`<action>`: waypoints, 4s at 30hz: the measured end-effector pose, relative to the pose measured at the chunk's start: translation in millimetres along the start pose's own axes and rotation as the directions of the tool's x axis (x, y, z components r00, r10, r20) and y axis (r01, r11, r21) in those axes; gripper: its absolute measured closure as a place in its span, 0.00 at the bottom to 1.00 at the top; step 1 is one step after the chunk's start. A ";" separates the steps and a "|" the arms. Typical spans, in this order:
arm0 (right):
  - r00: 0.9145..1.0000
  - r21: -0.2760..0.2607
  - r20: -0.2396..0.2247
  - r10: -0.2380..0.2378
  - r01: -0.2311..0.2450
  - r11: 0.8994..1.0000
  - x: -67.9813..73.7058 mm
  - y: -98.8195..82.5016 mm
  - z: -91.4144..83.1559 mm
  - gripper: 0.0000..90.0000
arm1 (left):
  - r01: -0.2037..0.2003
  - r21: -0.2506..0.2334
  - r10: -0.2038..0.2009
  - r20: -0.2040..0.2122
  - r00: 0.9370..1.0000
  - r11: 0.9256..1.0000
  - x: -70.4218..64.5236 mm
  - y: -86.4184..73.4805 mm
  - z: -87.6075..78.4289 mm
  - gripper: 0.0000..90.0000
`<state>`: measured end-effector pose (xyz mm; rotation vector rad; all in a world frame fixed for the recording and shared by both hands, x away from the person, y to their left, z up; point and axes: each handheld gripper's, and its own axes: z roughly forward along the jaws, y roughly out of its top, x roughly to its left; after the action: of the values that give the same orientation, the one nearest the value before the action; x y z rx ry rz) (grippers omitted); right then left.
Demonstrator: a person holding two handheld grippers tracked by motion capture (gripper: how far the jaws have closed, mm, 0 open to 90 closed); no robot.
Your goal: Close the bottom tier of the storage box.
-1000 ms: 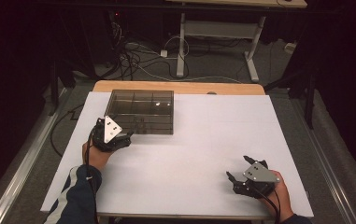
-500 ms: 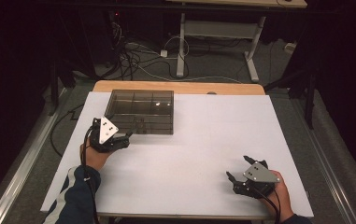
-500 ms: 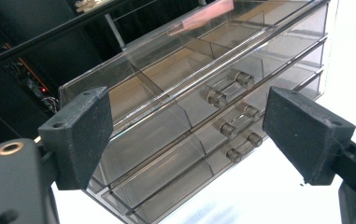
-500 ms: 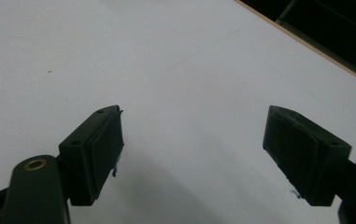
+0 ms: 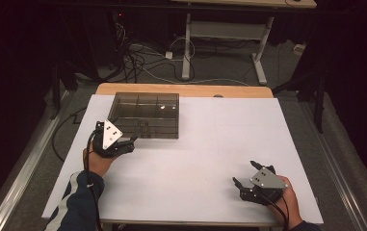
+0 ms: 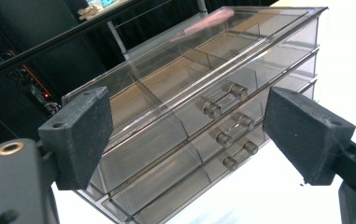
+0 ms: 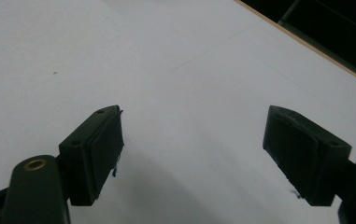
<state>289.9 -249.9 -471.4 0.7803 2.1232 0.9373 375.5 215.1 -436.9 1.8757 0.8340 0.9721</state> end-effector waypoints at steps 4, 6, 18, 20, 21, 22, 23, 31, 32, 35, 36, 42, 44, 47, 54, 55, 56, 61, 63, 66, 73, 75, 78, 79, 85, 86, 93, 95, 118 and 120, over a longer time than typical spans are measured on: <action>1.000 0.002 -0.002 -0.002 0.002 1.000 0.6 0.2 0.1 0.23 | 0.000 -0.008 0.000 0.010 1.000 1.000 -1.2 1.8 -1.5 0.18; 1.000 0.002 -0.003 -0.002 0.002 1.000 0.5 0.0 0.3 0.23 | -0.003 -0.012 0.003 0.016 1.000 1.000 -2.2 2.8 -2.1 0.18; 1.000 0.001 -0.008 -0.006 0.006 1.000 1.5 0.6 0.2 0.23 | -0.006 -0.025 0.006 0.037 0.999 1.000 -7.4 7.8 -4.7 0.18; 1.000 0.004 -0.011 -0.002 0.002 1.000 2.5 0.9 0.2 0.23 | -0.007 -0.028 0.009 0.043 0.999 1.000 -8.7 8.8 -5.2 0.18; 1.000 0.003 -0.015 -0.004 0.004 1.000 3.2 1.1 0.3 0.23 | -0.008 -0.029 0.009 0.045 0.999 1.000 -9.3 9.2 -5.4 0.18; 1.000 0.003 -0.016 -0.009 0.009 1.000 3.2 1.2 0.2 0.23 | -0.010 -0.030 0.012 0.048 0.999 0.999 -10.0 9.9 -5.6 0.18; 1.000 0.003 -0.016 -0.009 0.009 1.000 3.6 1.4 0.2 0.23 | -0.012 -0.032 0.013 0.049 0.999 0.999 -10.9 10.6 -5.8 0.18; 1.000 0.000 -0.023 -0.013 0.013 1.000 5.7 2.2 0.0 0.23 | -0.023 -0.047 0.026 0.064 0.998 0.999 -17.3 15.4 -8.0 0.18; 1.000 0.000 -0.023 -0.013 0.013 1.000 5.9 2.3 -0.1 0.23 | -0.026 -0.048 0.029 0.065 0.997 0.998 -18.2 15.9 -8.2 0.18; 1.000 0.000 -0.025 -0.014 0.014 1.000 6.1 2.4 -0.1 0.23 | -0.031 -0.050 0.034 0.069 0.997 0.998 -20.5 17.3 -8.8 0.18; 1.000 0.000 -0.026 -0.014 0.014 1.000 6.2 2.5 0.0 0.23 | -0.034 -0.051 0.038 0.071 0.997 0.998 -21.2 17.8 -9.0 0.18; 0.999 -0.002 -0.034 -0.014 0.014 1.000 7.9 3.3 -0.4 0.23 | -0.041 -0.059 0.046 0.082 0.996 0.997 -25.2 20.3 -11.0 0.18; 0.999 -0.003 -0.036 -0.020 0.020 1.000 8.2 3.4 -0.3 0.23 | -0.044 -0.063 0.049 0.086 0.995 0.997 -26.3 21.1 -11.8 0.18; 0.999 -0.004 -0.036 -0.018 0.018 1.000 8.8 3.8 -0.5 0.23 | -0.047 -0.067 0.053 0.090 0.994 0.997 -28.4 22.3 -12.7 0.18; 0.999 -0.006 -0.039 -0.020 0.020 1.000 9.8 4.5 -1.4 0.23 | -0.057 -0.073 0.064 0.102 0.993 0.996 -33.5 25.3 -14.6 0.18; 0.999 -0.007 -0.040 -0.022 0.021 1.000 9.9 4.8 -1.7 0.23 | -0.058 -0.072 0.066 0.103 0.993 0.996 -34.0 25.7 -14.8 0.18; 0.999 -0.008 -0.040 -0.021 0.021 1.000 10.1 4.9 -1.8 0.23 | -0.061 -0.071 0.068 0.103 0.992 0.996 -35.1 26.3 -15.3 0.18; 0.999 -0.011 -0.042 -0.027 0.027 1.000 10.9 5.6 -2.2 0.23 | -0.066 -0.077 0.074 0.116 0.991 0.995 -39.1 28.0 -16.9 0.18; 0.999 -0.009 -0.043 -0.025 0.025 1.000 12.0 6.1 -2.4 0.23 | -0.068 -0.076 0.076 0.116 0.990 0.995 -41.0 28.5 -16.8 0.18; 0.999 -0.008 -0.046 -0.030 0.029 1.000 13.6 6.7 -2.6 0.23 | -0.069 -0.077 0.079 0.123 0.989 0.995 -43.3 28.9 -17.3 0.18; 0.998 -0.014 -0.055 -0.038 0.038 0.999 16.4 8.2 -2.3 0.23 | -0.076 -0.088 0.088 0.144 0.986 0.993 -50.5 33.6 -21.4 0.18; 0.997 -0.013 -0.059 -0.040 0.039 0.999 16.7 8.5 -2.0 0.23 | -0.075 -0.096 0.089 0.151 0.984 0.993 -52.7 35.1 -22.8 0.18; 0.997 -0.017 -0.063 -0.041 0.040 0.999 16.8 9.2 -1.1 0.23 | -0.090 -0.096 0.104 0.157 0.982 0.991 -56.5 35.7 -24.0 0.18; 0.997 -0.017 -0.064 -0.041 0.040 0.999 16.9 9.6 -0.6 0.23 | -0.092 -0.095 0.106 0.157 0.982 0.991 -57.2 35.6 -24.3 0.18; 0.996 -0.019 -0.073 -0.048 0.046 0.999 18.2 10.8 1.1 0.23 | -0.102 -0.100 0.118 0.166 0.979 0.990 -62.4 36.5 -28.8 0.18; 0.996 -0.020 -0.074 -0.049 0.047 0.999 18.3 10.9 1.2 0.23 | -0.107 -0.103 0.123 0.167 0.978 0.989 -64.1 37.0 -30.0 0.18; 0.995 -0.023 -0.078 -0.054 0.052 0.998 18.6 12.2 1.9 0.23 | -0.116 -0.110 0.134 0.183 0.974 0.987 -69.8 37.3 -35.3 0.18; 0.995 -0.025 -0.079 -0.054 0.052 0.998 18.9 12.5 1.8 0.23 | -0.116 -0.111 0.135 0.183 0.974 0.987 -71.1 36.8 -36.6 0.18; 0.996 -0.045 -0.075 -0.055 0.052 0.998 22.9 15.0 -1.4 0.23 | -0.191 -0.066 0.201 0.195 0.960 0.979 -86.9 9.9 -41.7 0.18; 0.996 -0.045 -0.077 -0.052 0.049 0.998 22.7 15.2 -1.5 0.23 | -0.195 -0.058 0.202 0.201 0.958 0.979 -87.2 6.4 -41.1 0.18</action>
<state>279.1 -225.3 -466.3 0.6758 2.1720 0.9976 299.6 155.7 -443.3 2.0156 0.5081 0.8869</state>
